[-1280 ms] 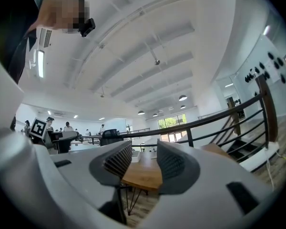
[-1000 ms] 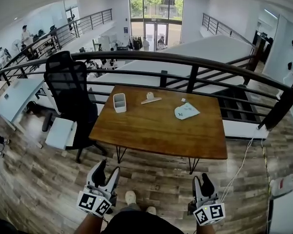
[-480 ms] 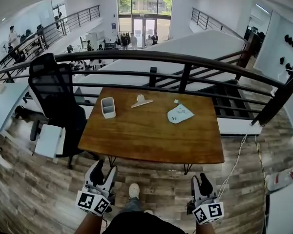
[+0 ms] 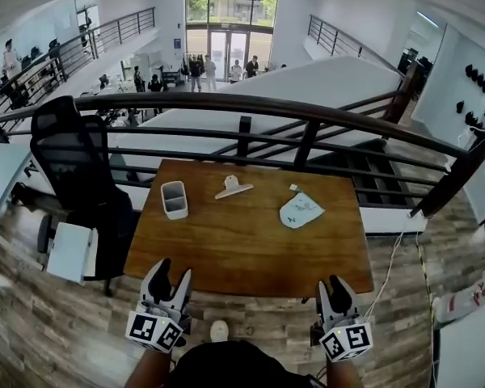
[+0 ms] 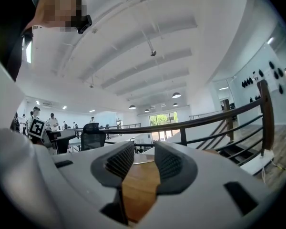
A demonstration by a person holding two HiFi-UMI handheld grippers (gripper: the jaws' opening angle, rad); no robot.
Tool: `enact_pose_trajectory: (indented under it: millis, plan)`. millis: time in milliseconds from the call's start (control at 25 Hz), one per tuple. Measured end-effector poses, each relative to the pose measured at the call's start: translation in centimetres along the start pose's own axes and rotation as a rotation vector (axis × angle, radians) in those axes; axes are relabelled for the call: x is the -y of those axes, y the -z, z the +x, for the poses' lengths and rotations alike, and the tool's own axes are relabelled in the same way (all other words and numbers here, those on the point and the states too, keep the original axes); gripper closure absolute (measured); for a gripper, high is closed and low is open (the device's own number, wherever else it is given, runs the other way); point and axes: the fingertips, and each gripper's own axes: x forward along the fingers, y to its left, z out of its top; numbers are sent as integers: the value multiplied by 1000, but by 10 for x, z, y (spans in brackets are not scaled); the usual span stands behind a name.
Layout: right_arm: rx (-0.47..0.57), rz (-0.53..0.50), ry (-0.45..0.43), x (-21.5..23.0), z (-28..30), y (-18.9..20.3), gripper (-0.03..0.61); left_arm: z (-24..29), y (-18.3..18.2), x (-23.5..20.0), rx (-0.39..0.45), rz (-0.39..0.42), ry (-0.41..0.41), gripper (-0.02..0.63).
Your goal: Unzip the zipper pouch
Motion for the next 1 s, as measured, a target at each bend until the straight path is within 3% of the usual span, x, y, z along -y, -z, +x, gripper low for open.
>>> enact_pose_trajectory:
  millis: [440,680,1000]
  plan:
    - [-50,-7,9,-22,82,7,469,56,6,-58,-67,-8,40,371]
    - [-86,14,46,-7,97,17,470,74,21,-71,-106,-44,50,371]
    - [-102,0,16,24,153,17,470,114,23,-79,-99,-40,23,374]
